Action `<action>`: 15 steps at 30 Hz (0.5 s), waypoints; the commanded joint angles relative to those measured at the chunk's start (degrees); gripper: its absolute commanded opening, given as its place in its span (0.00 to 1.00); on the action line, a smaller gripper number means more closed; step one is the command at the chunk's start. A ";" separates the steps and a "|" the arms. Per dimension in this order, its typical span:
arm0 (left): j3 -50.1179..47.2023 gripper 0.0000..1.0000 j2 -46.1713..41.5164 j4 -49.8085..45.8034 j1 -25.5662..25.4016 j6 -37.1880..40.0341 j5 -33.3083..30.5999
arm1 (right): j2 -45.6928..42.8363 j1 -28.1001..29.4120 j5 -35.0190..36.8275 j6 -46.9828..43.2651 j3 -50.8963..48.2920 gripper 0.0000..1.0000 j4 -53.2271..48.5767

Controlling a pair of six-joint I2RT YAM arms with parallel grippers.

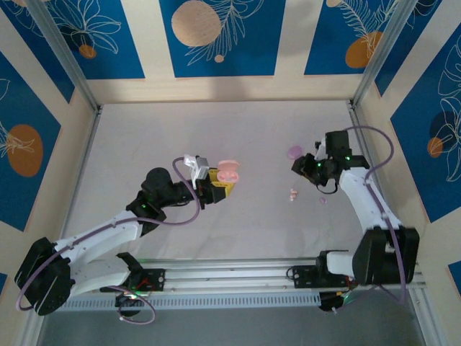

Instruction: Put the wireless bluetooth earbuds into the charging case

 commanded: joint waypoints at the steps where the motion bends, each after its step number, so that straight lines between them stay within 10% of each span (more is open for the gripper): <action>1: -0.28 0.28 -1.64 2.57 -0.35 -0.52 -0.52 | 4.15 -0.42 2.12 2.53 -0.83 0.41 -4.01; 15: -0.05 0.28 -3.33 -0.66 -0.37 0.59 -1.99 | 15.40 1.34 6.50 2.70 -2.27 0.38 -0.60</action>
